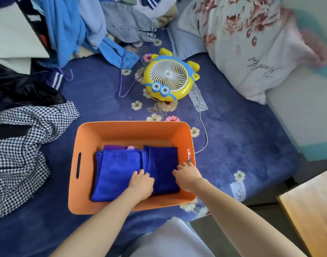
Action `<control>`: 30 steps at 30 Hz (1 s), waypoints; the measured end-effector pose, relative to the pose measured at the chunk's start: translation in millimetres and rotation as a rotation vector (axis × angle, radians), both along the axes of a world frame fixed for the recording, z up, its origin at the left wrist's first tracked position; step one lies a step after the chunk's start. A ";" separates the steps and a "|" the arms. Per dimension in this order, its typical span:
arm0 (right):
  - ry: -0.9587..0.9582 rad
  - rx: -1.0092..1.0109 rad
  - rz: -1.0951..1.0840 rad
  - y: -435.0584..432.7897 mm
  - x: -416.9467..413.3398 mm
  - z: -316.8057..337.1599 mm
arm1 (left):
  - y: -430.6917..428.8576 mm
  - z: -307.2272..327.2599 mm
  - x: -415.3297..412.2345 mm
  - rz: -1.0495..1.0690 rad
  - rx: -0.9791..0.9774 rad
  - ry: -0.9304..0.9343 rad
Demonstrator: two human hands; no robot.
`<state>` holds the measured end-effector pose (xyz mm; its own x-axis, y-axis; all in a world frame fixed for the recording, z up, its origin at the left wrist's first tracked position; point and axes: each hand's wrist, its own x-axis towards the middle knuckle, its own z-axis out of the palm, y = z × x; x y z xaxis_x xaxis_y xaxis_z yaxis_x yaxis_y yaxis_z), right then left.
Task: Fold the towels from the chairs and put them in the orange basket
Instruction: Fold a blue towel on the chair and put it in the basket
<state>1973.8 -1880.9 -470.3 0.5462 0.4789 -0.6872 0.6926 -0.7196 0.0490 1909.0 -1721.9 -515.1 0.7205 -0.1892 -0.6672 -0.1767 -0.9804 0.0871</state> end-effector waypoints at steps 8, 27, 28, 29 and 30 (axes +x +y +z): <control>-0.195 0.131 -0.049 -17.1 26.3 62.2 | 24.3 58.1 29.4 0.119 -0.007 -0.230; -0.661 0.397 -0.321 -66.5 73.5 216.7 | 19.7 225.7 131.6 0.090 -0.192 -0.800; -0.691 0.419 -0.320 -71.4 77.1 225.9 | 17.1 233.9 136.7 0.090 -0.210 -0.837; -0.712 0.427 -0.321 -75.4 80.8 234.4 | 15.0 242.4 140.4 0.090 -0.233 -0.878; -0.733 0.428 -0.321 -79.5 85.6 242.4 | 13.4 251.6 143.8 0.077 -0.261 -0.938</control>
